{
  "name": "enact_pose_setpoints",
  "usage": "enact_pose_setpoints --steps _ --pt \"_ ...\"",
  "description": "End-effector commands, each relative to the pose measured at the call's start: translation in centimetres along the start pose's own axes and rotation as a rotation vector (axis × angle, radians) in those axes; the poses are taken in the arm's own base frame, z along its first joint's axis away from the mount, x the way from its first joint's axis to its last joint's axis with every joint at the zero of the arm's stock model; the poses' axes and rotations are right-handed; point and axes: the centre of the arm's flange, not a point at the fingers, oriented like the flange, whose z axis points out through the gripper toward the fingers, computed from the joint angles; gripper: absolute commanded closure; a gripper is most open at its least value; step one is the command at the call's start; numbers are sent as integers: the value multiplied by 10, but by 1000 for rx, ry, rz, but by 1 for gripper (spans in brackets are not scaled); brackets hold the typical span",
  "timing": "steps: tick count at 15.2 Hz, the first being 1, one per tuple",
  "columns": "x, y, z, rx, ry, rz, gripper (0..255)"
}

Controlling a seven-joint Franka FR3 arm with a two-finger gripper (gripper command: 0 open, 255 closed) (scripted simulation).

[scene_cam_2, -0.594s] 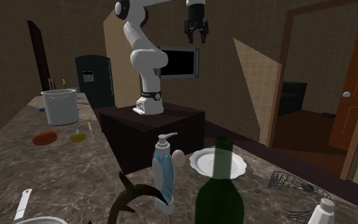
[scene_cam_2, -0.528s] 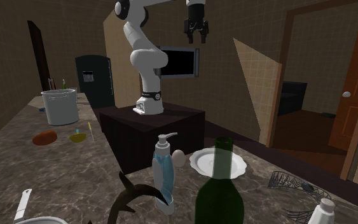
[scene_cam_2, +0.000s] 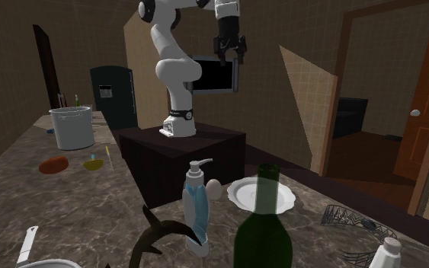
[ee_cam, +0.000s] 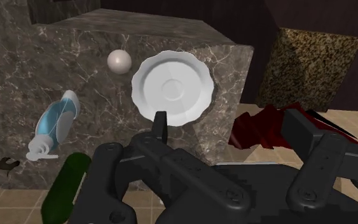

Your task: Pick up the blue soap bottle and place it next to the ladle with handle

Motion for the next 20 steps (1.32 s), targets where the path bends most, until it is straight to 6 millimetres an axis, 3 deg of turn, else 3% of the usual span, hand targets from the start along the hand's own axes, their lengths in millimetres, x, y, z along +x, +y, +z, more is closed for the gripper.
enact_pose_setpoints --steps 1,20 --pt "6 24 16 5 17 16 0" --pt "66 219 160 58 160 167 0"
